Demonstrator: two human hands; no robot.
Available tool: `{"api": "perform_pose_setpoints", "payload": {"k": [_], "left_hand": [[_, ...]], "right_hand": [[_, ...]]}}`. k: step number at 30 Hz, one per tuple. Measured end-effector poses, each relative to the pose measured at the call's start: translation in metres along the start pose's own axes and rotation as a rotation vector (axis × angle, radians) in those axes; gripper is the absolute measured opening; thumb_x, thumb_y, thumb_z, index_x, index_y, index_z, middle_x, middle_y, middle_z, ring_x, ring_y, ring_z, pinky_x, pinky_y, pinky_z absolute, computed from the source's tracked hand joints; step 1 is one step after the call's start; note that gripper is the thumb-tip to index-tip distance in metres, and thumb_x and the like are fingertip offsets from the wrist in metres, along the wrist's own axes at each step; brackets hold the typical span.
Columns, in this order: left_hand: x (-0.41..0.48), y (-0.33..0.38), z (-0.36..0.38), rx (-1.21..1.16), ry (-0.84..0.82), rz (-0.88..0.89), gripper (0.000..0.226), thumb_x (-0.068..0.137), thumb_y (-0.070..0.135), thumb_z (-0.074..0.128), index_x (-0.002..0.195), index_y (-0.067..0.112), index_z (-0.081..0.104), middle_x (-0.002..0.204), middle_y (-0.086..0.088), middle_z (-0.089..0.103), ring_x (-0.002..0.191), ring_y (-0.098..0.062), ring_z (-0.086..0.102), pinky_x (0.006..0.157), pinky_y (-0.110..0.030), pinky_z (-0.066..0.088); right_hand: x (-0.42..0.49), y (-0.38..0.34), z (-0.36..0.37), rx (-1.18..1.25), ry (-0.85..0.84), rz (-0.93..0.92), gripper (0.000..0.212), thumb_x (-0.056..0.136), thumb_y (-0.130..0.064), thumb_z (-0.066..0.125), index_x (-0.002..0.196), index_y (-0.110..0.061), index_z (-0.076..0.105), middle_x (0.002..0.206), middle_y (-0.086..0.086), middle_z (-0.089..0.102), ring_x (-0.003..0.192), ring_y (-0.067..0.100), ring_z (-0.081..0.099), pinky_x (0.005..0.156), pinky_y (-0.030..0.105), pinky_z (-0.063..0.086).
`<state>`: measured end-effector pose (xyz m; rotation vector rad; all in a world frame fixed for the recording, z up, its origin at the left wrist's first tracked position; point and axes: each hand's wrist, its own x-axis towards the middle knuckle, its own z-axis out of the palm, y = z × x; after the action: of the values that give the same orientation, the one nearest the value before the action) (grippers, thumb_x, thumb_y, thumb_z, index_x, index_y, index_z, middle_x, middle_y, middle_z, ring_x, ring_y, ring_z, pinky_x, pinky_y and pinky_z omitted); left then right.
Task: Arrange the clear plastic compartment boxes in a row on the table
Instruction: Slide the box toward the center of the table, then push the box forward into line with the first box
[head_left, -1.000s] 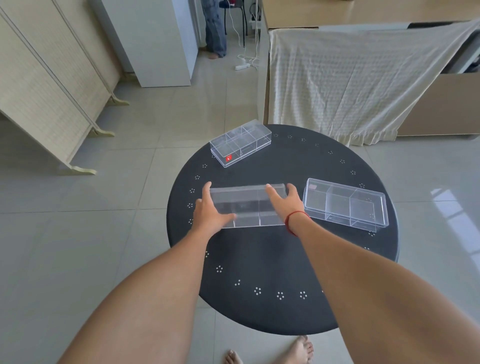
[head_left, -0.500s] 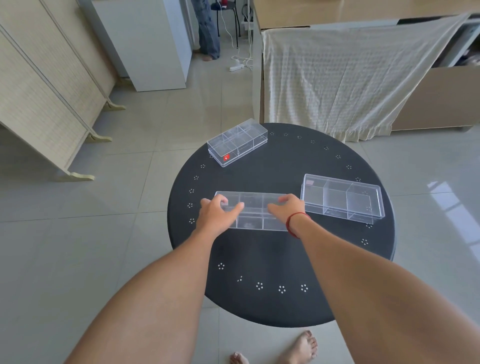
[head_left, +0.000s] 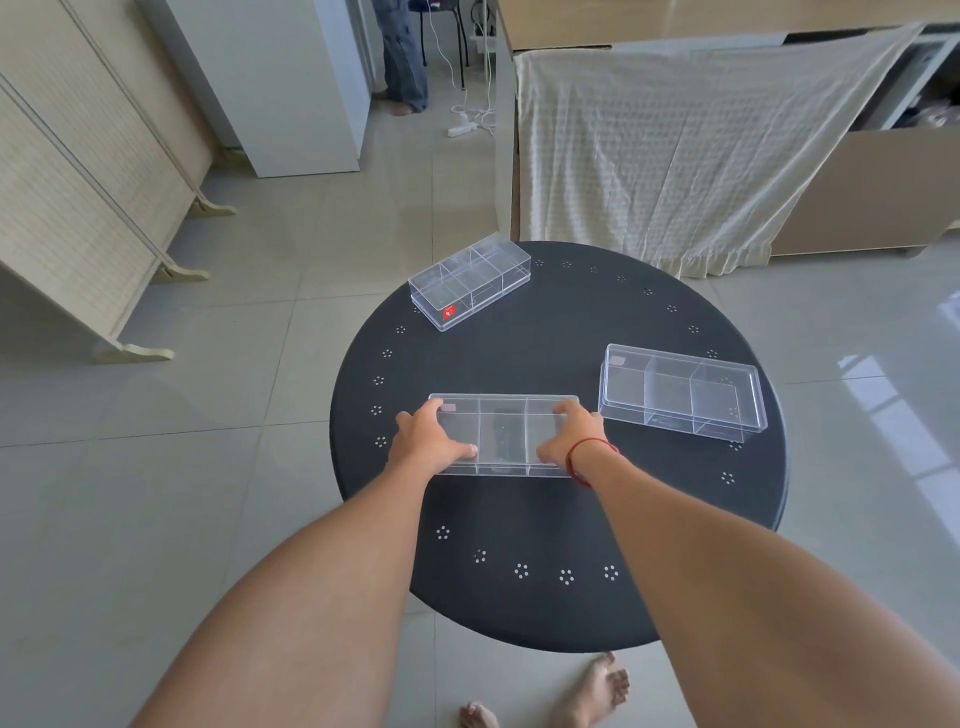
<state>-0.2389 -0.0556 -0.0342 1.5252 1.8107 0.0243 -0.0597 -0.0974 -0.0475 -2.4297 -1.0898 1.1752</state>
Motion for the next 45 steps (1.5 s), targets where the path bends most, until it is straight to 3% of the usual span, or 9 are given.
{"api": "perform_pose_setpoints", "payload": {"k": [5,20,25,33,38,45], "left_hand": [[0.007,0.015,-0.007,0.118,-0.038,-0.026,0.074,0.07,0.035,0.081,0.135,0.029,0.046,0.139,-0.008,0.038,0.126,-0.028,0.047,0.093,-0.037,0.045],[0.099,0.073,-0.055,0.179,0.093,0.047,0.068,0.087,0.048,0.061,0.142,0.015,0.04,0.144,-0.01,0.045,0.133,-0.031,0.044,0.1,-0.044,0.043],[0.144,0.085,-0.056,0.1,0.139,0.022,0.064,0.09,0.05,0.054,0.138,0.011,0.042,0.138,-0.013,0.049,0.128,-0.032,0.048,0.1,-0.046,0.046],[0.189,0.092,-0.047,-0.014,0.168,-0.074,0.085,0.097,0.058,0.032,0.155,0.004,0.004,0.155,-0.014,0.031,0.14,-0.034,0.034,0.107,-0.048,0.034],[0.206,0.097,-0.044,-0.166,0.127,-0.097,0.078,0.096,0.043,0.041,0.156,0.009,0.003,0.155,-0.013,0.032,0.139,-0.033,0.036,0.105,-0.048,0.036],[0.209,0.091,-0.044,-0.329,0.089,-0.06,0.07,0.094,0.034,0.042,0.156,0.023,0.011,0.156,-0.005,0.034,0.142,-0.029,0.03,0.108,-0.044,0.032]], "right_hand": [[0.0,-0.014,-0.003,-0.121,0.011,0.019,0.054,0.082,-0.012,0.057,0.136,-0.013,0.047,0.139,0.012,0.037,0.121,0.032,0.05,0.102,0.041,0.047],[0.088,-0.103,-0.039,-0.077,-0.002,-0.115,0.061,0.087,-0.024,0.062,0.143,-0.011,0.042,0.146,0.012,0.042,0.13,0.033,0.047,0.107,0.042,0.043],[0.133,-0.128,-0.044,-0.099,-0.004,-0.109,0.062,0.087,-0.026,0.061,0.143,-0.01,0.041,0.147,0.012,0.041,0.131,0.034,0.046,0.107,0.045,0.043],[0.177,-0.138,-0.032,-0.074,0.025,-0.104,0.062,0.094,-0.028,0.054,0.146,-0.007,0.031,0.157,0.011,0.023,0.137,0.034,0.039,0.112,0.047,0.035],[0.197,-0.142,-0.034,0.056,0.085,-0.124,0.056,0.101,-0.032,0.037,0.149,-0.007,0.024,0.159,0.012,0.022,0.14,0.035,0.034,0.113,0.049,0.03],[0.209,-0.148,-0.041,0.274,0.176,-0.066,0.066,0.1,-0.04,0.034,0.154,-0.007,0.015,0.159,0.015,0.023,0.142,0.036,0.032,0.114,0.049,0.028]]}}
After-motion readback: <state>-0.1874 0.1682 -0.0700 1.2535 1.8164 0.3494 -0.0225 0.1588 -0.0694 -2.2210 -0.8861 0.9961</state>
